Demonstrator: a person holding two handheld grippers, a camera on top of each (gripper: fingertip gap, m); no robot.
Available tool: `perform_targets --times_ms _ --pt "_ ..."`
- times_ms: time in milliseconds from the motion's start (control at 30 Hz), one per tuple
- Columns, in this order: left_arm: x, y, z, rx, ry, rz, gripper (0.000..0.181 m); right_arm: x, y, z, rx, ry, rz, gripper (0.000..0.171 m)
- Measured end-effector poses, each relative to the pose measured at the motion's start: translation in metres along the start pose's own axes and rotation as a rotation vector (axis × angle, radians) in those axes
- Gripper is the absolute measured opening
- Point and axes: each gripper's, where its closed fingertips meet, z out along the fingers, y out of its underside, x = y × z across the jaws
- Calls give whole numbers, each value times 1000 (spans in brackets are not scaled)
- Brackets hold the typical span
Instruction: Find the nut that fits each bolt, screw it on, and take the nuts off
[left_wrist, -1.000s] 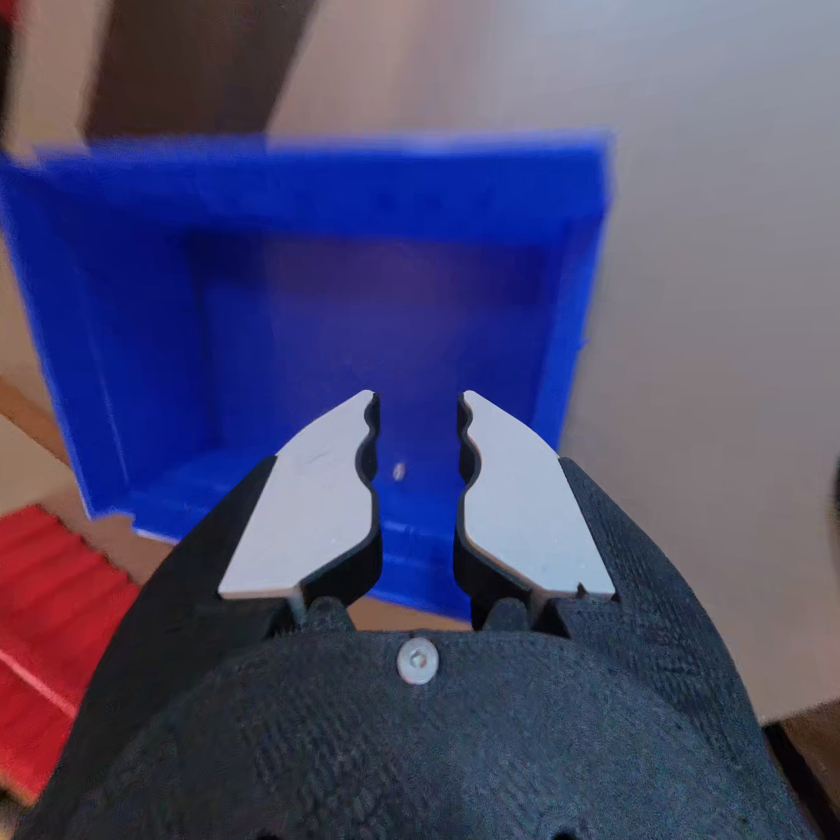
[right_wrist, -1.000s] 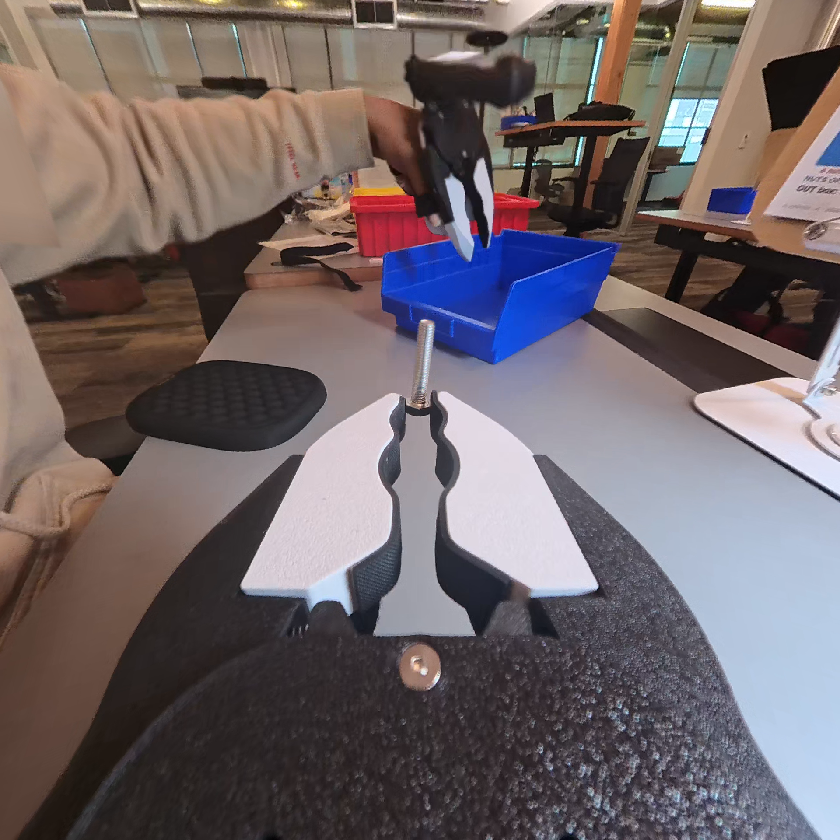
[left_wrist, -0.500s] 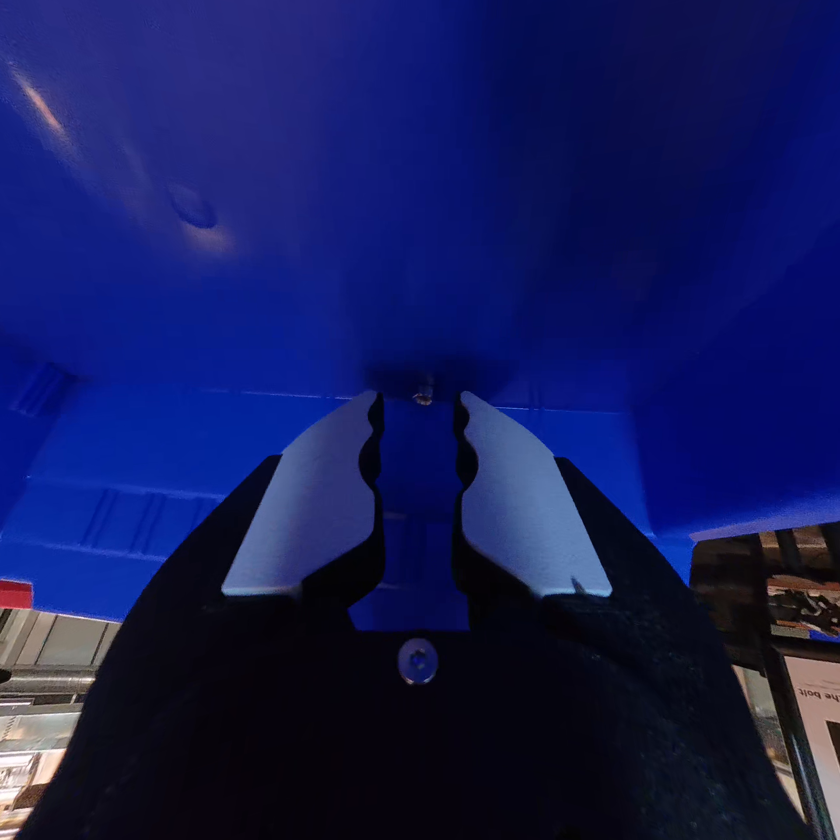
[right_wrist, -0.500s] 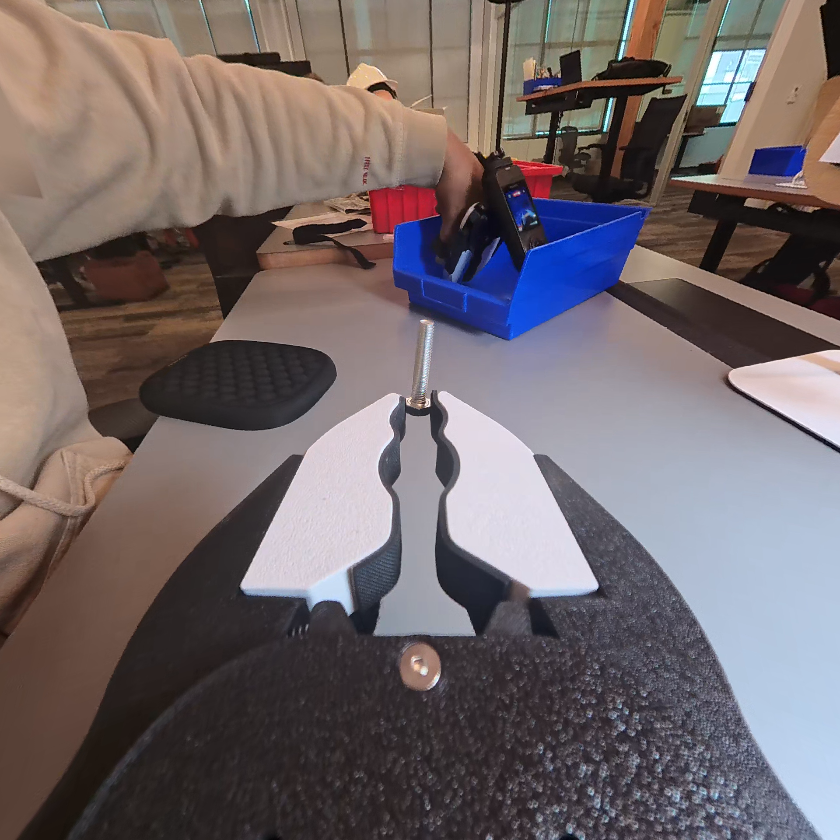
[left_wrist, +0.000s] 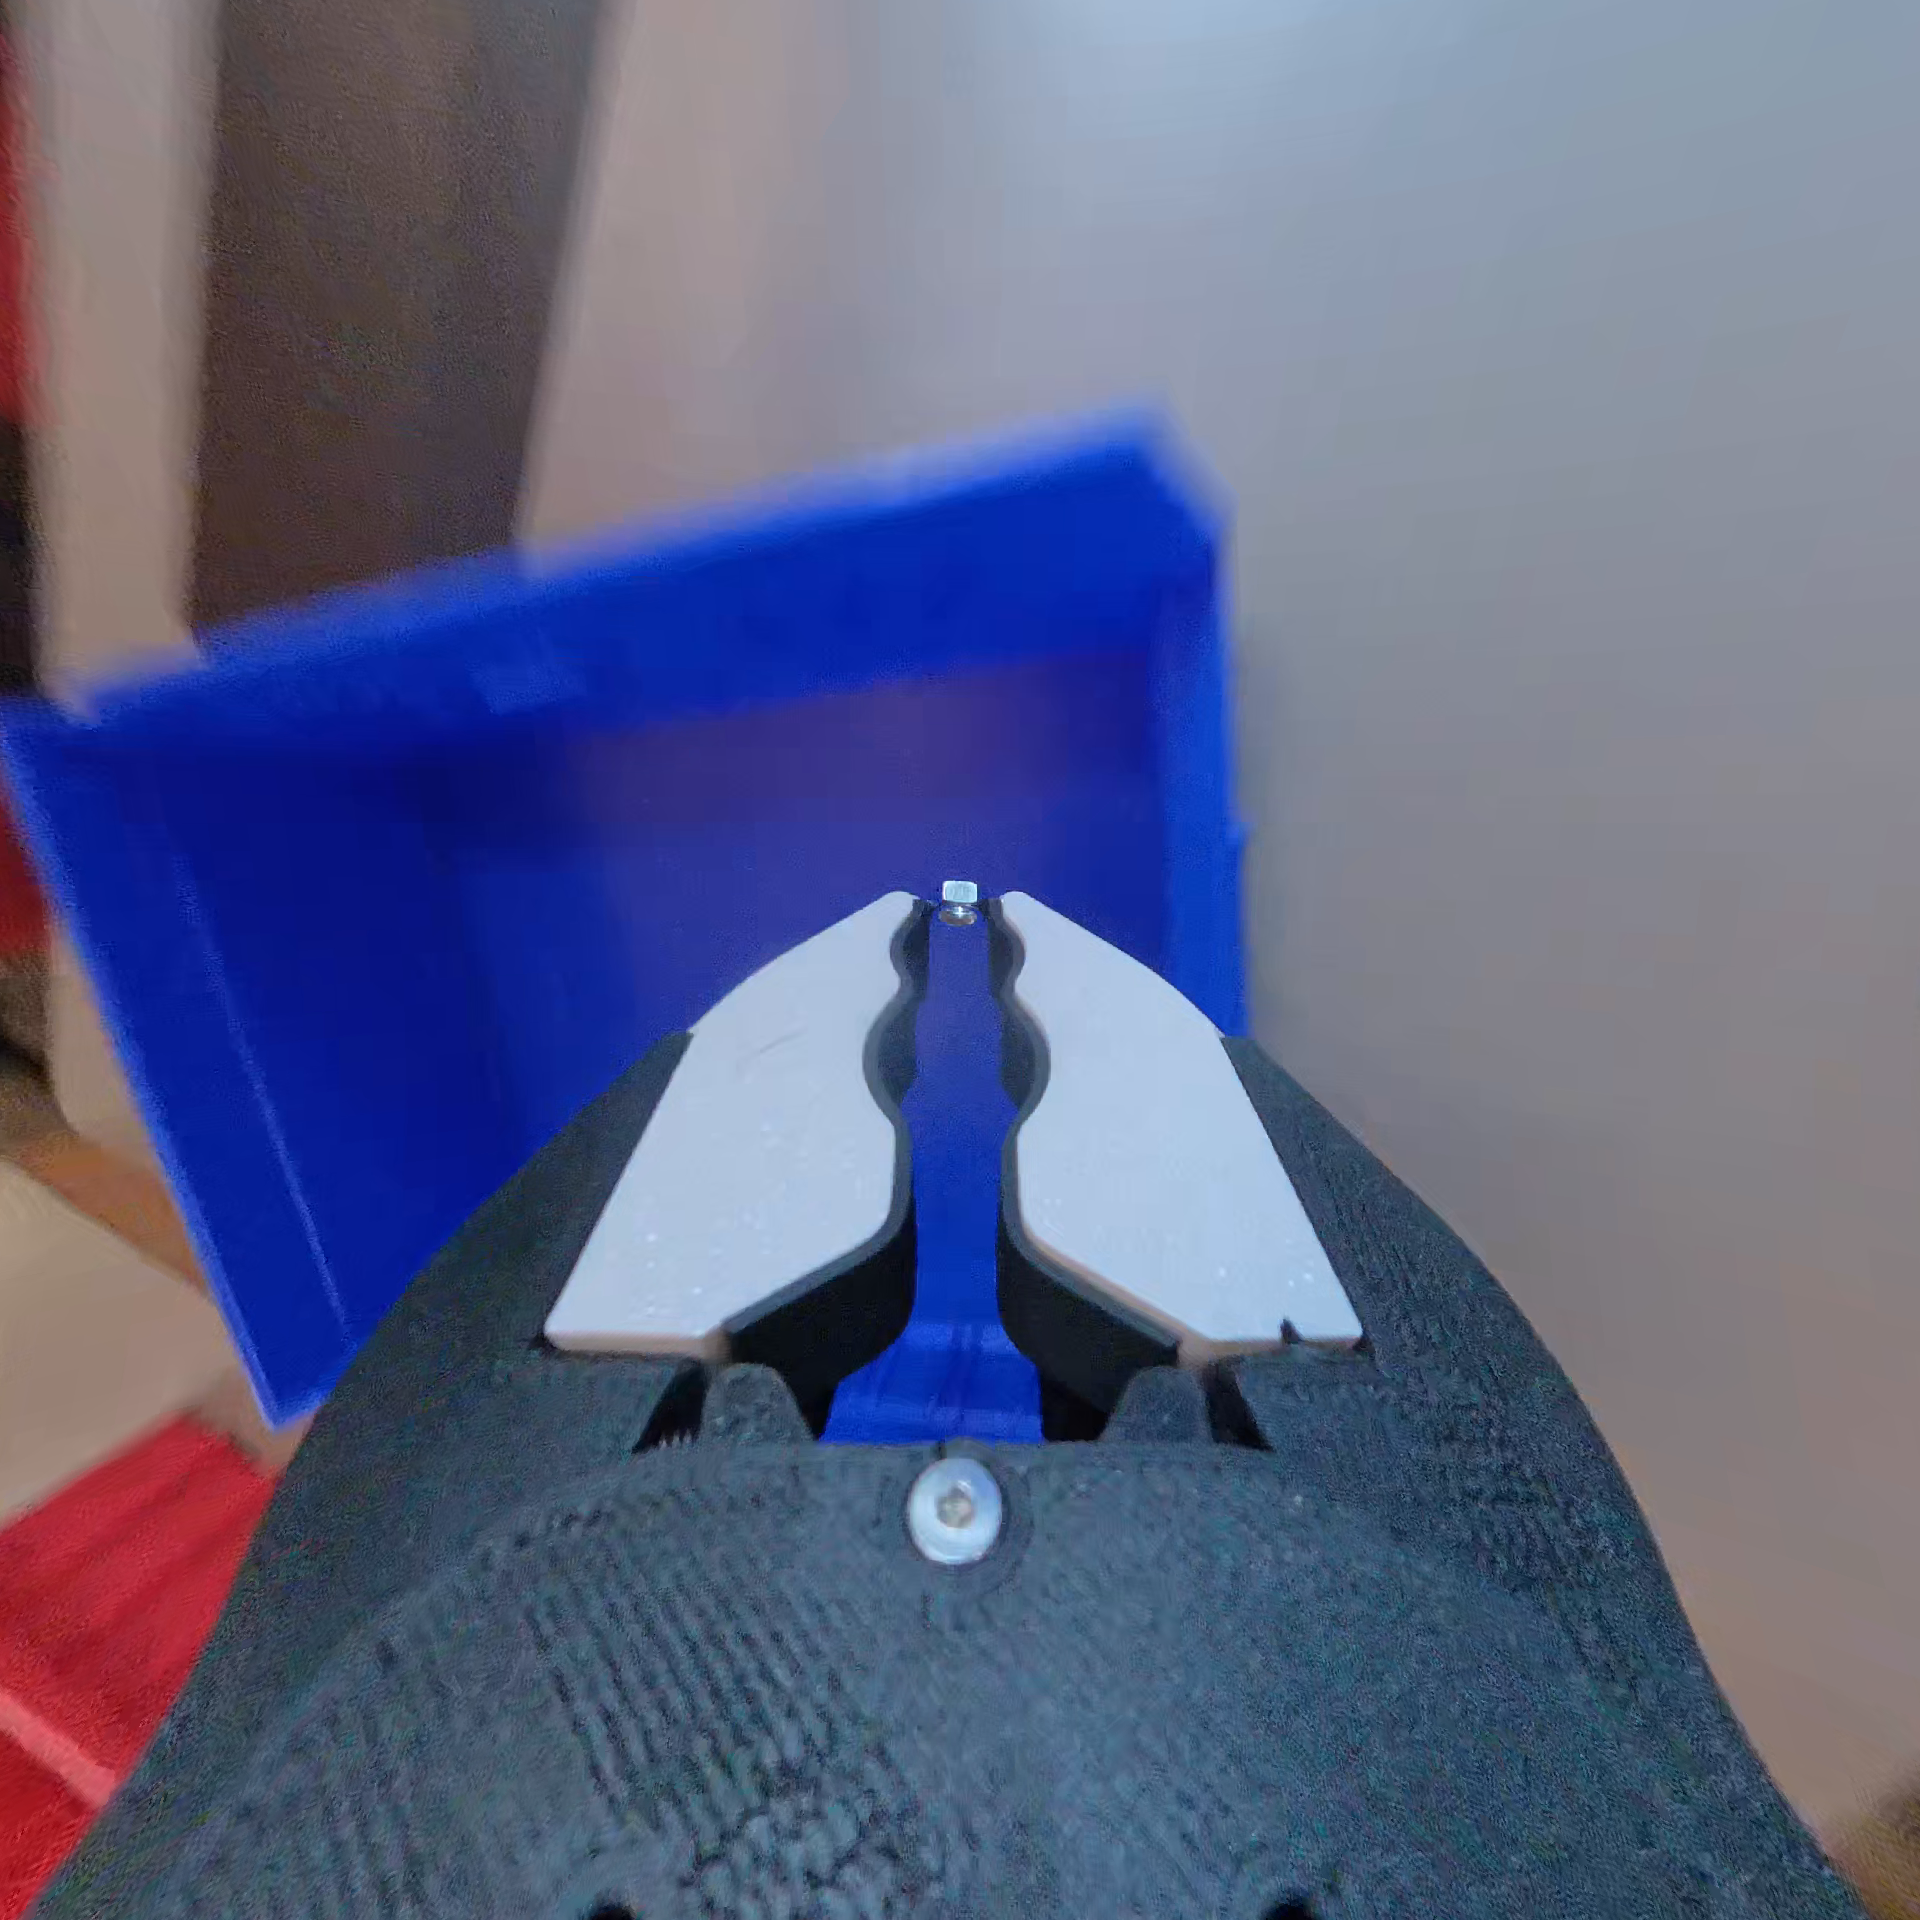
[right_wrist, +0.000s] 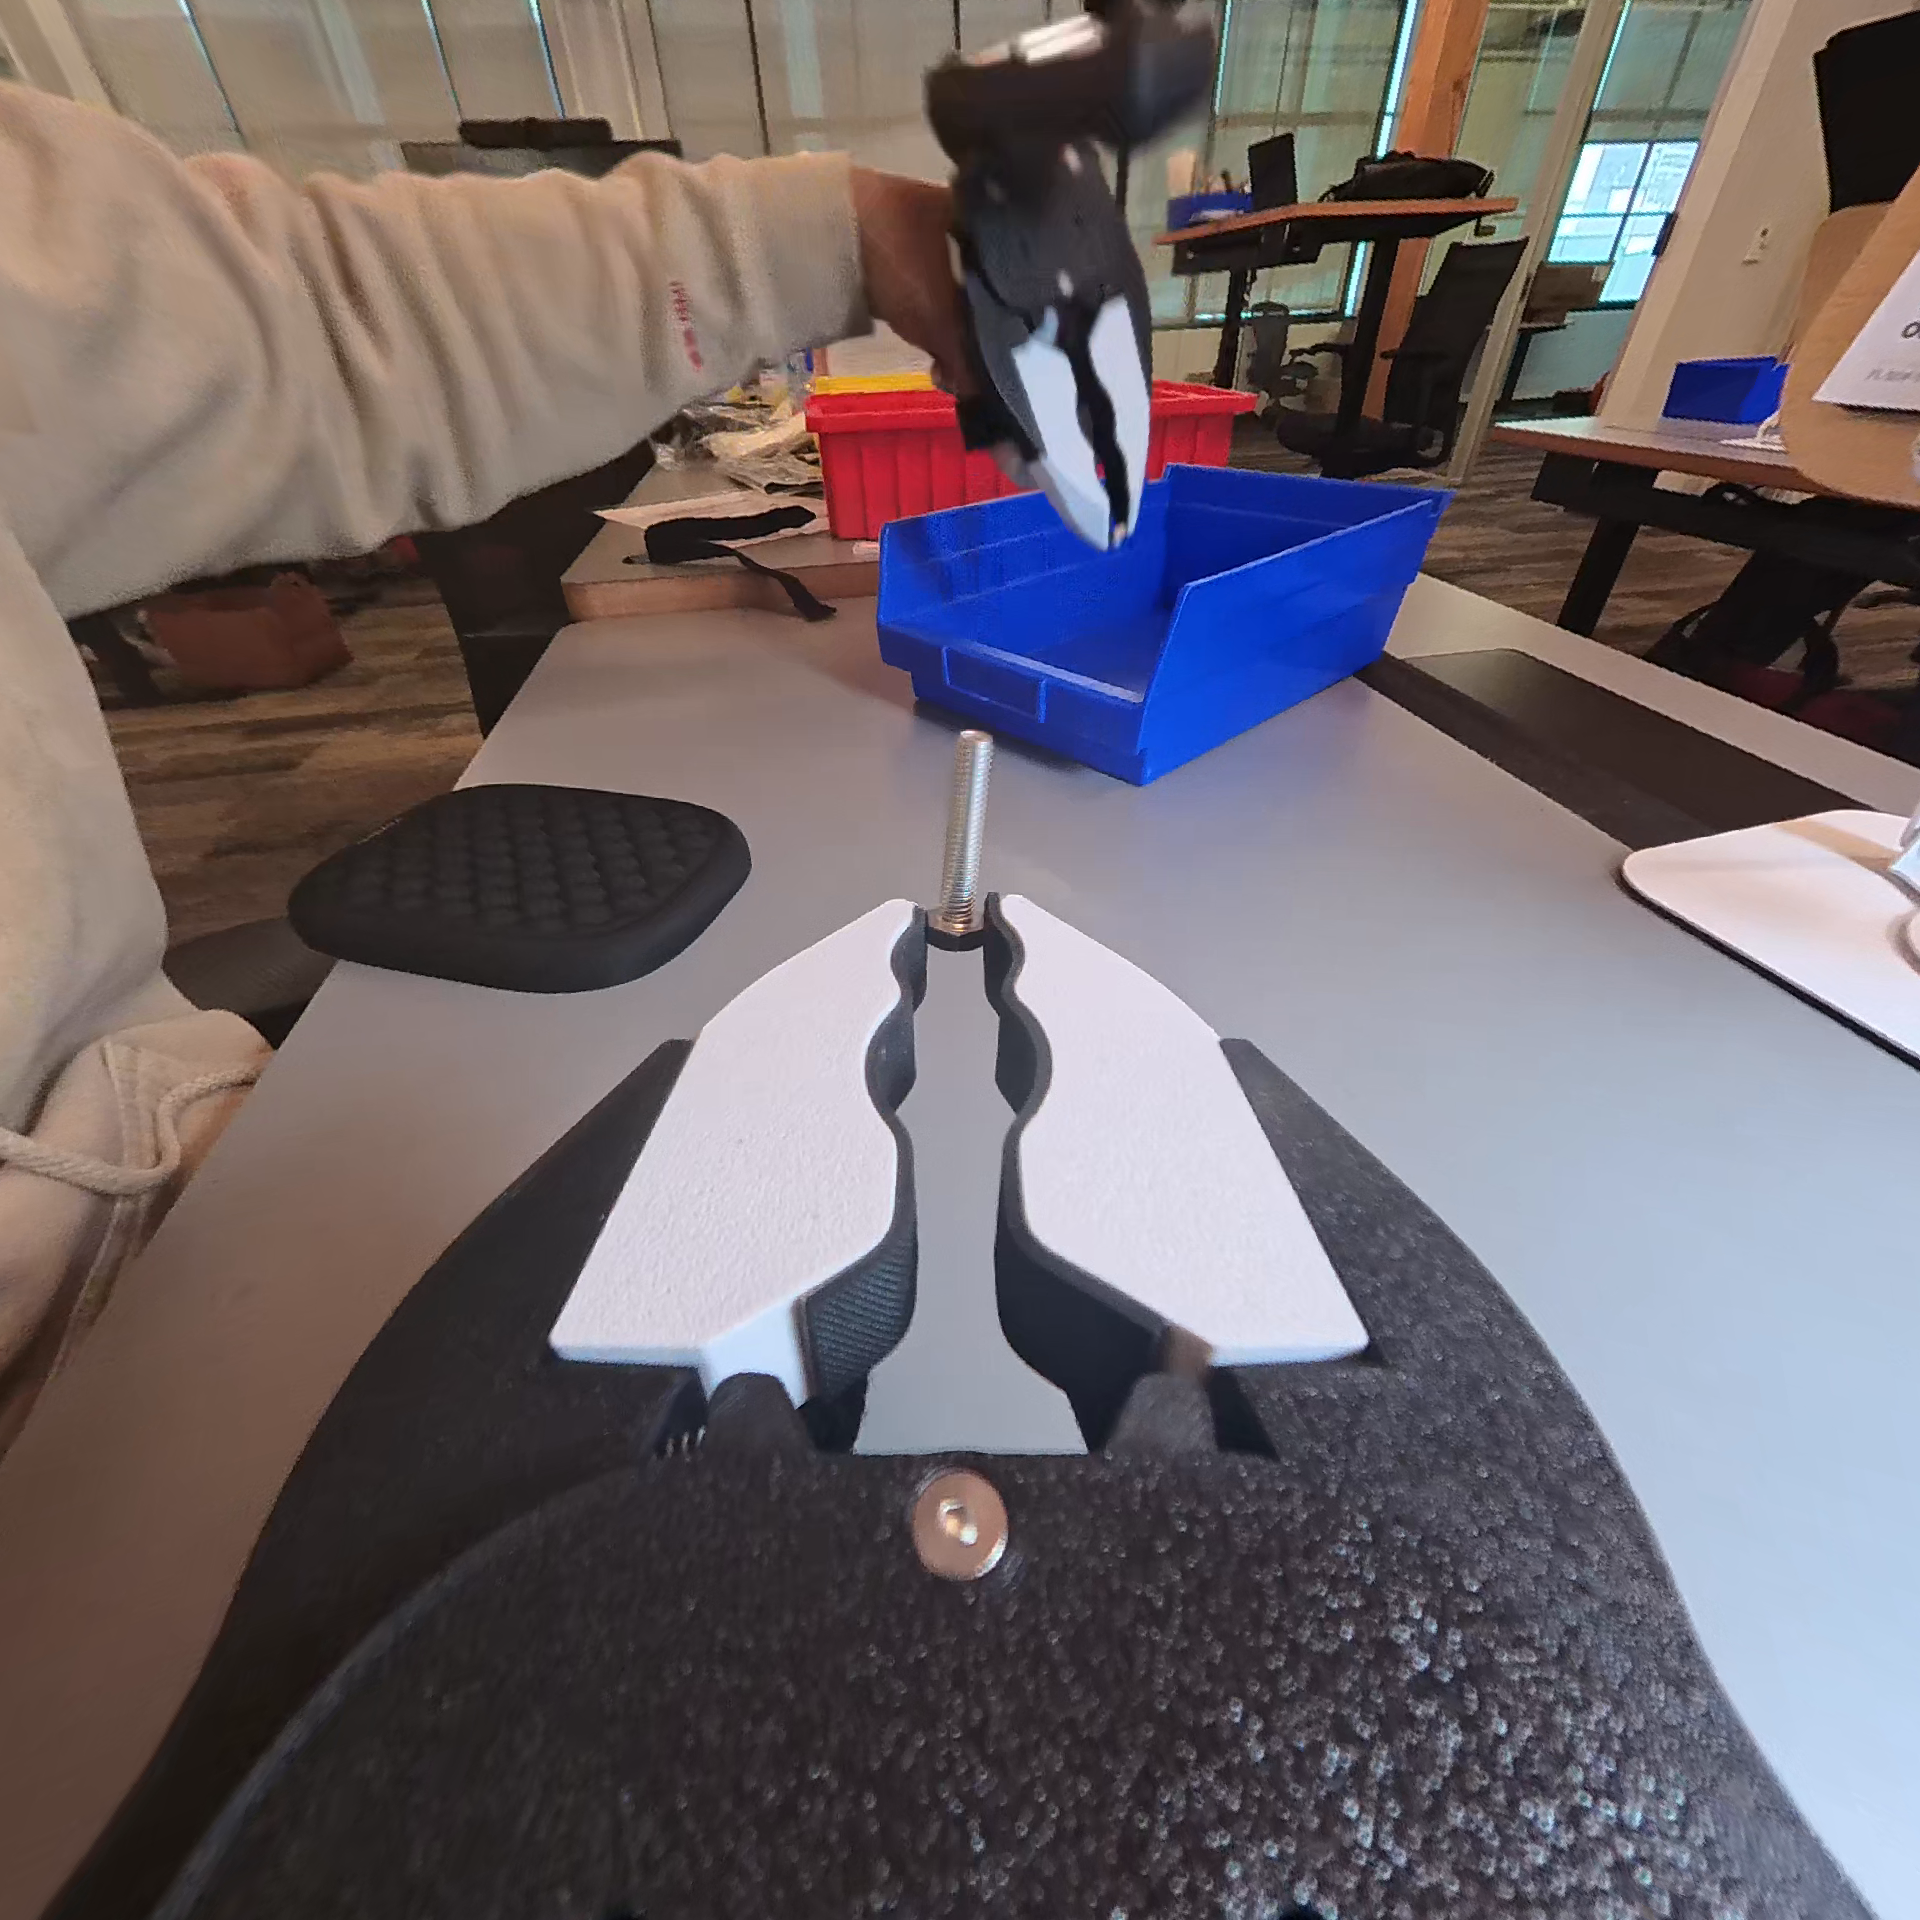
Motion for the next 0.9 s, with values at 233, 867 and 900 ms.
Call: perform_targets --times_ms 233,867,900 --pt "116 -149 -72 769 98 97 11 -3 -4 4 31 17 10 10" --pt "242 -215 -12 696 423 256 11 -10 30 19 -213 77 -156 10" --pt "241 -216 -11 686 419 263 11 -10 31 19 -214 76 -155 10"
